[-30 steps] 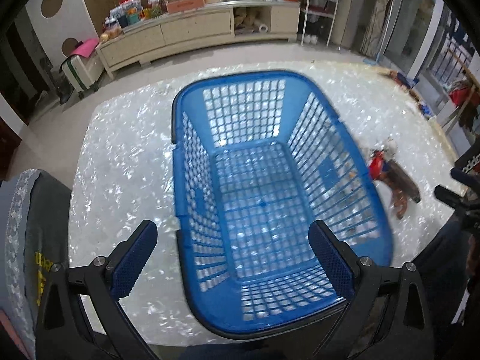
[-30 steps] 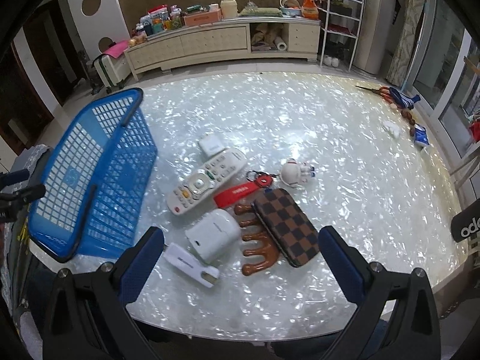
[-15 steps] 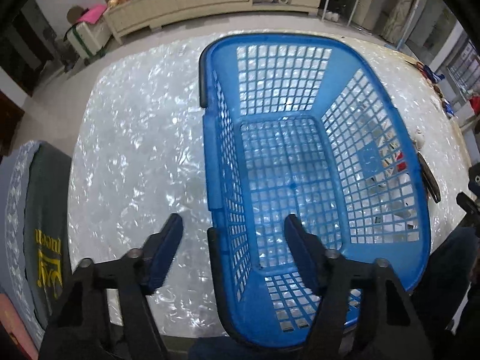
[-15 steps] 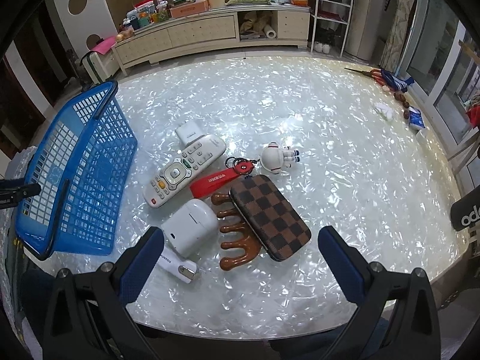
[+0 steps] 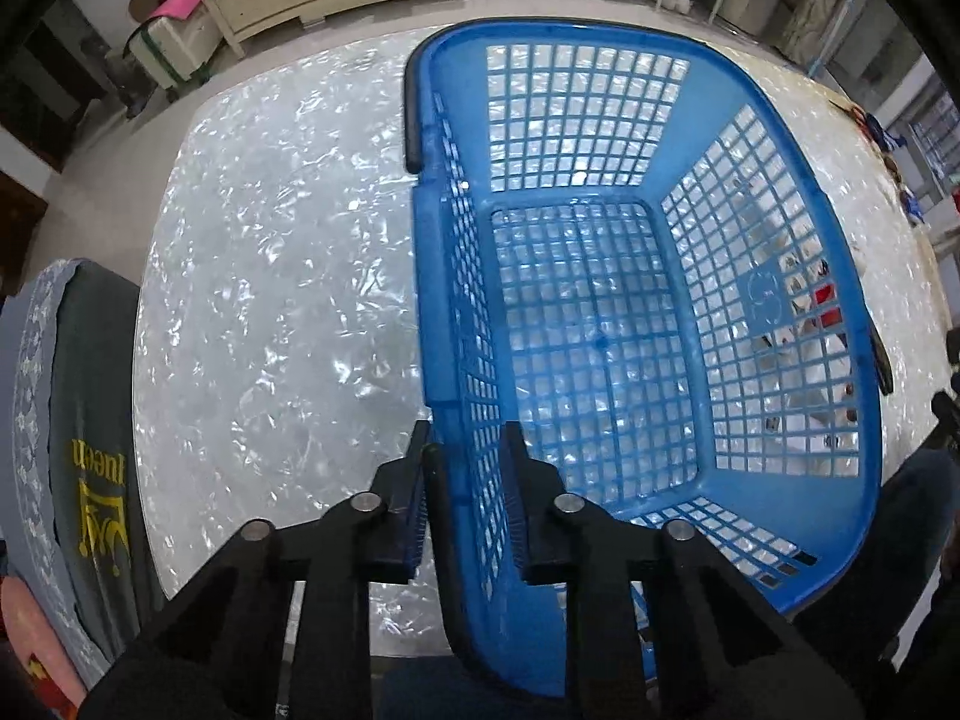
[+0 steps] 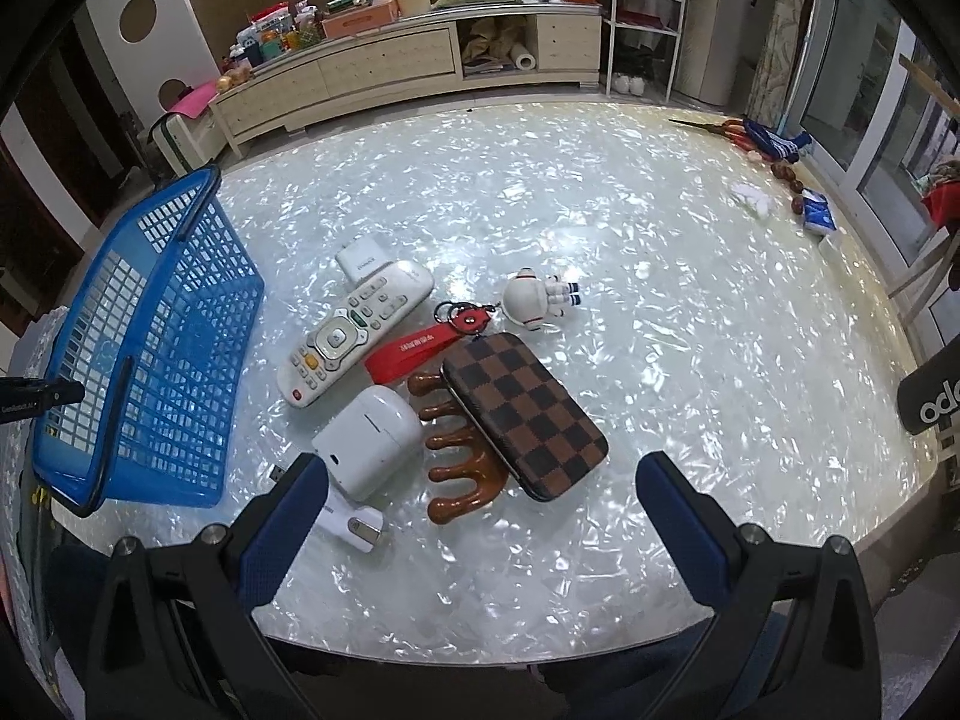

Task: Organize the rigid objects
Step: 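Grasp the blue basket rim with the left gripper while the right tool approaches the pouch, then lower the right gripper onto the brown checkered pouch and close on it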

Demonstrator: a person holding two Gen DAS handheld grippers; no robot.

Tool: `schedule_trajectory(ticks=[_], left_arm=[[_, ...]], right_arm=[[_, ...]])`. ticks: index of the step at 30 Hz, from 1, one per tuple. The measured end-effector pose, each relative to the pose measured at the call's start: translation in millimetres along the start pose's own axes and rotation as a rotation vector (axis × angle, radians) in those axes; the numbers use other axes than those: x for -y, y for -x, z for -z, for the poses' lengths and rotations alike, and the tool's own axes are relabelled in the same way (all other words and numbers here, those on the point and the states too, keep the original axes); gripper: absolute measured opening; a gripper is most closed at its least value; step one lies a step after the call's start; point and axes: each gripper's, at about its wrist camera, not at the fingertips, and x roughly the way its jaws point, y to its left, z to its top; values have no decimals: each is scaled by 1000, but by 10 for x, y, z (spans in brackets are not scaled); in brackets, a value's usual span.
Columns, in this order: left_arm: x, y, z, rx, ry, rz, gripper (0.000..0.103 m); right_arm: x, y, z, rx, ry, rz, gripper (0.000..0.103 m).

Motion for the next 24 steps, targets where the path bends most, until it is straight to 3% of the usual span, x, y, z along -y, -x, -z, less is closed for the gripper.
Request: schedule_trajectory(ticks=[2, 12, 17, 24], left_arm=[[-53, 4, -9, -3, 16, 12, 15], [-90, 4, -1, -8, 46, 59, 14], [-108, 1, 2, -2, 61, 75, 14], [-120, 6, 37, -1, 69, 85, 14]], right_arm=[[11, 19, -3, -2, 7, 2, 103], [160, -21, -130, -72, 55, 1, 103], [200, -243, -117, -185, 116, -24, 103], [213, -637, -126, -254, 167, 6, 103]])
